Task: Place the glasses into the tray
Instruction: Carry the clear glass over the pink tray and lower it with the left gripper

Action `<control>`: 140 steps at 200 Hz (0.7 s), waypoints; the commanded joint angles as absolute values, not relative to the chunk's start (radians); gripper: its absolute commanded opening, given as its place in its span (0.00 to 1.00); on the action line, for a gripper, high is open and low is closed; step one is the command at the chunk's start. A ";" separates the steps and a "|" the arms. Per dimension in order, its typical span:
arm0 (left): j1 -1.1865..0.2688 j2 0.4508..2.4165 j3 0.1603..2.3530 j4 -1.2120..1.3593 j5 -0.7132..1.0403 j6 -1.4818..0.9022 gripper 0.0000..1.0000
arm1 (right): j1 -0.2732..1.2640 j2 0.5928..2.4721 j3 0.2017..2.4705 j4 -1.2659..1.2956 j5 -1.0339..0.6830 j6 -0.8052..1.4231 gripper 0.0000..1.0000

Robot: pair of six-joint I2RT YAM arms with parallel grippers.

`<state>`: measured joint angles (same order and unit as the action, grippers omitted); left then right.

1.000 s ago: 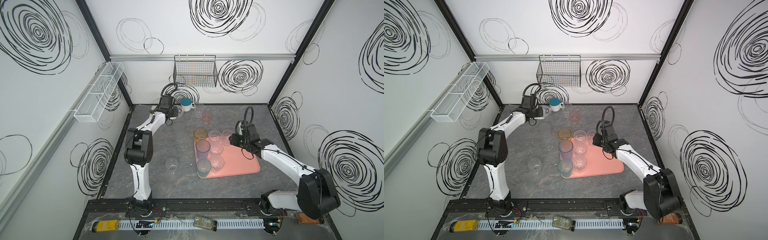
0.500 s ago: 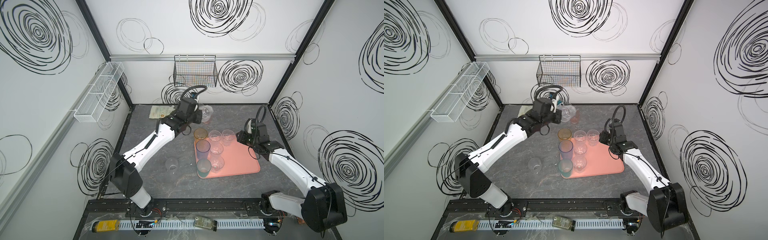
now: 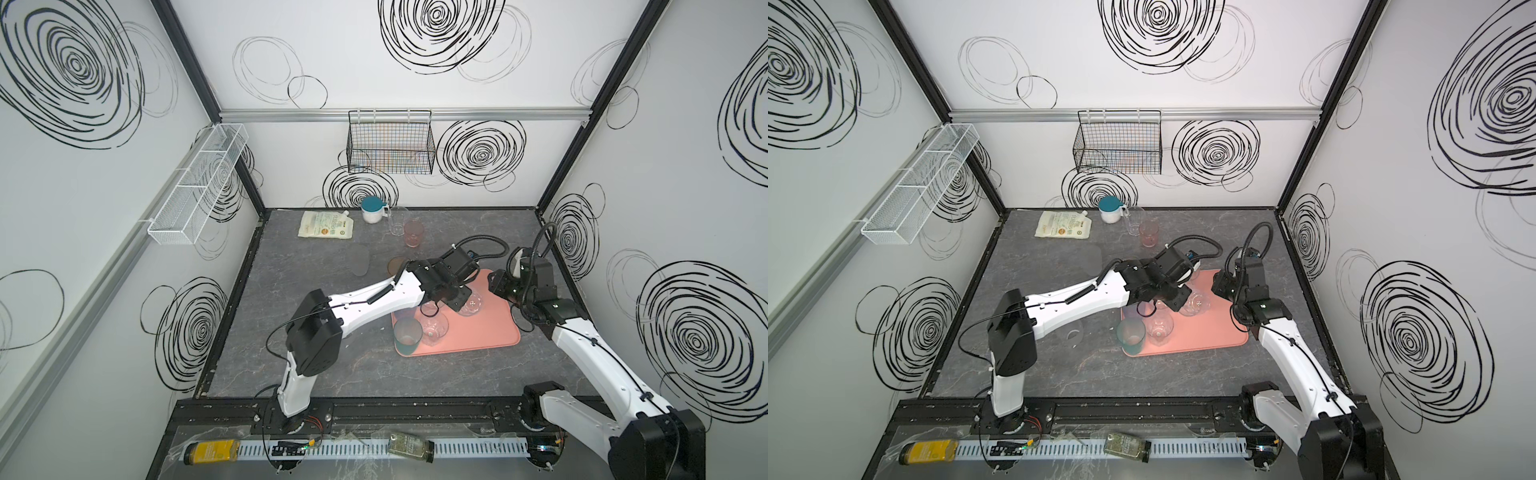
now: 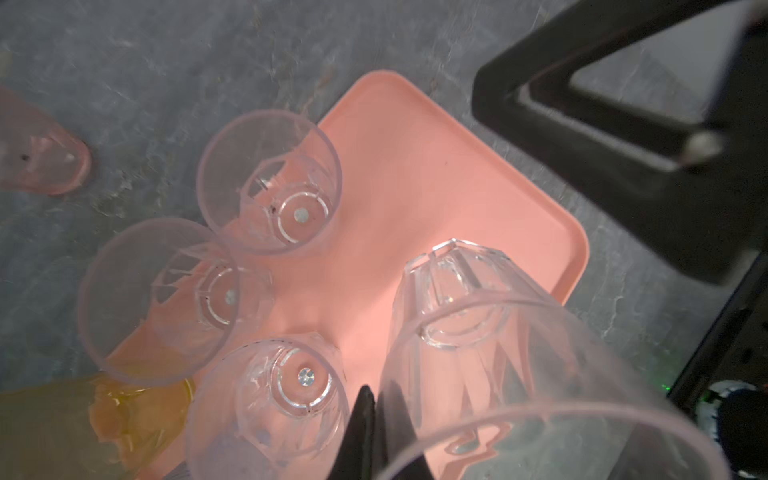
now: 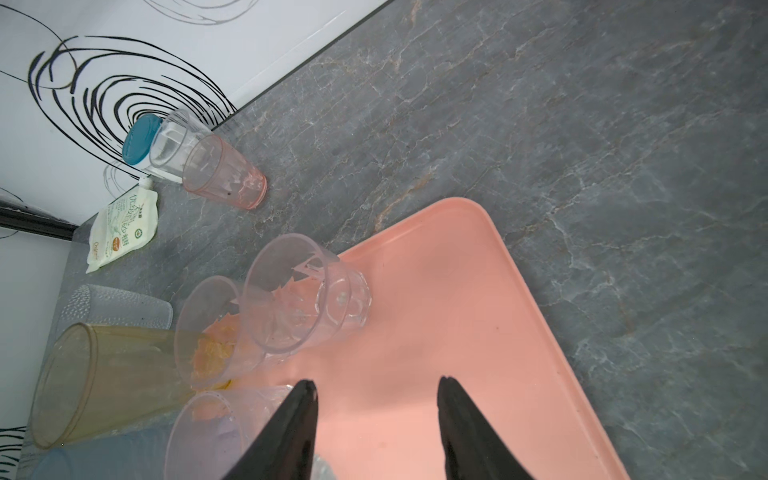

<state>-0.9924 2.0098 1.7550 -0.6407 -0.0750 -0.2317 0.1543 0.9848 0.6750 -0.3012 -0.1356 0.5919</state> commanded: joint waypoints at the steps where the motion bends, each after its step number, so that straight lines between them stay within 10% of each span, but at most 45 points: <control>1: -0.990 2.035 1.825 -0.662 -0.082 -0.201 0.00 | 0.165 0.934 0.636 -0.342 -0.139 0.615 0.51; 140: -0.952 2.128 1.952 -0.739 -0.018 -0.159 0.20 | 0.227 0.853 0.529 -0.396 -0.295 0.620 0.55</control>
